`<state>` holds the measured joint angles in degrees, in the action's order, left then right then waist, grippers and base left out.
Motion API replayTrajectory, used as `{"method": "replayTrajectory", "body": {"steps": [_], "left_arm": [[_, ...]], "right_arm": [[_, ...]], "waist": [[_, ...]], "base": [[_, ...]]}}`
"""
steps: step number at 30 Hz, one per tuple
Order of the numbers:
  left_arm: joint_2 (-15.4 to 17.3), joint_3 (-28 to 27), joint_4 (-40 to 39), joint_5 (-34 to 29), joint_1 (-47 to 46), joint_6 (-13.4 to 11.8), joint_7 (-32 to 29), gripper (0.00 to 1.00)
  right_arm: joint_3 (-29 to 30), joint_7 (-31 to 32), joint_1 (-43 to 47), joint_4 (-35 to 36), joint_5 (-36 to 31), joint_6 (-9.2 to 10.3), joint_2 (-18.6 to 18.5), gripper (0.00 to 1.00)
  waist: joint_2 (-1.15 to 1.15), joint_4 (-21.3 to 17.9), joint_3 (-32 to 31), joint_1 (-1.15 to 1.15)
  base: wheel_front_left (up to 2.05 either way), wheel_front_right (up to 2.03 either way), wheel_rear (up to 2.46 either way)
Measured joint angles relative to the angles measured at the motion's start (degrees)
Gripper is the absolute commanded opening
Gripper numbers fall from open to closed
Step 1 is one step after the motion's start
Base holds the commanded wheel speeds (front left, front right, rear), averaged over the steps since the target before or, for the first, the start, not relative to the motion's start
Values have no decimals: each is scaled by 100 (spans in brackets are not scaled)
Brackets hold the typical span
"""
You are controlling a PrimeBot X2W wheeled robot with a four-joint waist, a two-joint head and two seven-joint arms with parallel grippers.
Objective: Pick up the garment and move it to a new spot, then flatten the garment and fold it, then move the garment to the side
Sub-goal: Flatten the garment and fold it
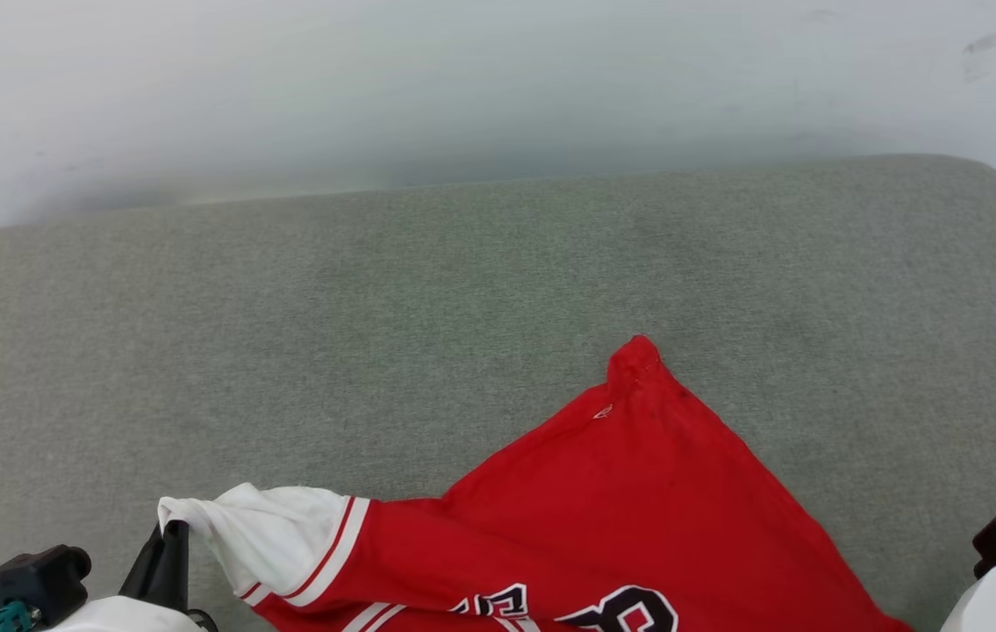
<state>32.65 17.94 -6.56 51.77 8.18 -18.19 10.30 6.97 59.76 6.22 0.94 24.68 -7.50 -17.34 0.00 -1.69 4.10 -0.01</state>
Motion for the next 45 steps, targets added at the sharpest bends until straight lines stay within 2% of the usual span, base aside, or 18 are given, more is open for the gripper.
{"method": "replayTrajectory", "body": {"steps": [1,2,3,9,14,16,18,19,22,23,30,37,42,43,44,45], "left_arm": [[9,-2,-12,3,1,-1,-5,0],[25,9,-16,-7,1,-7,-15,0],[42,13,-20,-7,1,-12,-35,0],[86,23,-92,-12,-42,-22,-91,0],[104,80,-180,-69,-235,-2,-157,0],[105,103,-233,-111,-336,5,-159,0],[102,132,-261,-122,-400,12,-167,0],[85,202,-304,-179,-549,56,-193,0],[44,323,-357,-267,-810,132,-238,0],[-16,410,-367,-325,-1001,196,-259,0],[-175,615,-358,-466,-1554,419,-253,0],[-336,727,-214,-481,-1853,570,-160,0],[-421,745,-41,-470,-1921,645,-94,0],[-434,744,-8,-463,-1922,659,-76,0],[-446,743,31,-456,-1921,661,-52,0],[-454,742,66,-453,-1921,670,-45,0]], "right_arm": [[55,-35,136,59,1,-1,157,1],[120,-137,210,110,46,0,312,57],[148,-369,232,201,68,0,415,100],[198,-1972,-86,497,114,0,478,100],[13,-3309,-649,291,88,0,433,100],[-104,-3615,-1001,96,93,0,431,100],[-186,-3667,-1181,-20,120,0,424,100],[-360,-3683,-1546,-279,129,0,375,100],[-720,-3277,-2166,-666,197,0,199,100],[-1002,-2819,-2613,-877,321,0,63,100],[-1634,-1249,-3950,-1538,553,1,-162,100],[-2187,-613,-4547,-2269,728,0,-52,100],[-2313,-318,-4735,-2619,884,1,-89,100],[-2288,-319,-4746,-2674,946,1,-91,80],[-2288,-325,-4768,-2718,979,1,-91,34],[-2303,-338,-4791,-2774,1011,1,-91,0]], "waist": [[0,-65,2,0],[0,-123,8,0],[0,-174,18,0],[0,-361,93,0],[0,-315,217,1],[0,-266,295,1],[0,-235,336,1],[0,-148,424,2],[0,8,583,2],[0,134,700,2],[0,541,1213,2],[0,926,1687,3],[0,1123,1860,2],[0,1139,1871,2],[0,1144,1865,2],[0,1142,1847,2]], "base": [[0,0,0],[0,0,0],[0,0,0],[0,0,0],[0,0,0],[0,0,0],[0,0,0],[0,0,0],[0,0,0],[0,0,0],[0,0,0],[0,0,0],[0,0,0],[0,0,0],[0,0,0],[0,0,0]]}}
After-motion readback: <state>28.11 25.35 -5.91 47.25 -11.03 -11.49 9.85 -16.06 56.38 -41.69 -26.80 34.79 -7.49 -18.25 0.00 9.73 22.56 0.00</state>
